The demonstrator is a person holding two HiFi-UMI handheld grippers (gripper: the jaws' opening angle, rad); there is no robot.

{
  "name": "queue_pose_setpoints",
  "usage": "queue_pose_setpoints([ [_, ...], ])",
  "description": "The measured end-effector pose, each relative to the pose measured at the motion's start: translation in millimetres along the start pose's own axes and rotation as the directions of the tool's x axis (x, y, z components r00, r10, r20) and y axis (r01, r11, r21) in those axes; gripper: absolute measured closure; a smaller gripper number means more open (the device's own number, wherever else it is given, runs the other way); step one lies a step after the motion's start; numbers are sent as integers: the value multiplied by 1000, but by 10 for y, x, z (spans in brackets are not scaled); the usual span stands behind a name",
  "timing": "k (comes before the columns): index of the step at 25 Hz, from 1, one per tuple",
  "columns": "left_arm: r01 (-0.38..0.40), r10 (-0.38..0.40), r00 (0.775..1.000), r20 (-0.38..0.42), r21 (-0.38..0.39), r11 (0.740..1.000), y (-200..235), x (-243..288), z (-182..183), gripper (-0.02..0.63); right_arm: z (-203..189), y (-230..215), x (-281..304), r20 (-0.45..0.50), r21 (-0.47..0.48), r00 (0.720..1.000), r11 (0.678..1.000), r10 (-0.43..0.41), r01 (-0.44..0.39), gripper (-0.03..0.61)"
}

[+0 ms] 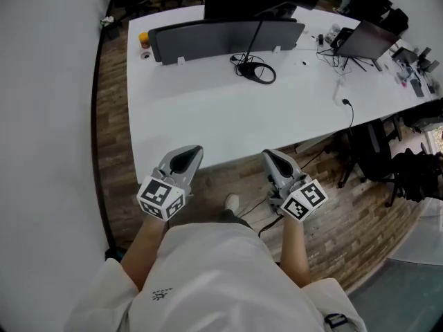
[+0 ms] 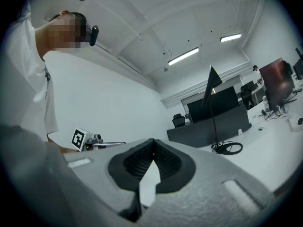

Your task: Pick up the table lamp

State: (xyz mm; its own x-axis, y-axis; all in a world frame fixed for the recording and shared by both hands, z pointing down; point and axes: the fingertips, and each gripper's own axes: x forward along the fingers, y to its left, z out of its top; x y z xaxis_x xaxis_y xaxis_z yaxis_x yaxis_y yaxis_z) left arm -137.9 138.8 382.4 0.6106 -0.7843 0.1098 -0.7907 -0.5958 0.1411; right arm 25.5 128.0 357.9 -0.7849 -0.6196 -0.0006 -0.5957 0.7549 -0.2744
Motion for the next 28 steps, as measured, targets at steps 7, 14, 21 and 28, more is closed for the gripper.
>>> queue_pose_setpoints([
  [7, -35, 35, 999, -13, -7, 999, 6, 756, 61, 620, 237, -792, 35, 9, 36, 1000, 999, 30, -30, 578],
  [14, -47, 47, 999, -5, -23, 999, -118, 1411, 105, 620, 283, -1410, -58, -18, 15, 999, 999, 52, -51, 578],
  [21, -80, 80, 996, -41, -4, 997, -135, 1656, -1, 620, 202, -1779, -210, -10, 61, 999, 997, 44, -44, 578],
  [28, -82, 83, 994, -76, 24, 996, -118, 1818, -24, 620, 154, -1923, -241, -5, 90, 999, 995, 34, -33, 578],
])
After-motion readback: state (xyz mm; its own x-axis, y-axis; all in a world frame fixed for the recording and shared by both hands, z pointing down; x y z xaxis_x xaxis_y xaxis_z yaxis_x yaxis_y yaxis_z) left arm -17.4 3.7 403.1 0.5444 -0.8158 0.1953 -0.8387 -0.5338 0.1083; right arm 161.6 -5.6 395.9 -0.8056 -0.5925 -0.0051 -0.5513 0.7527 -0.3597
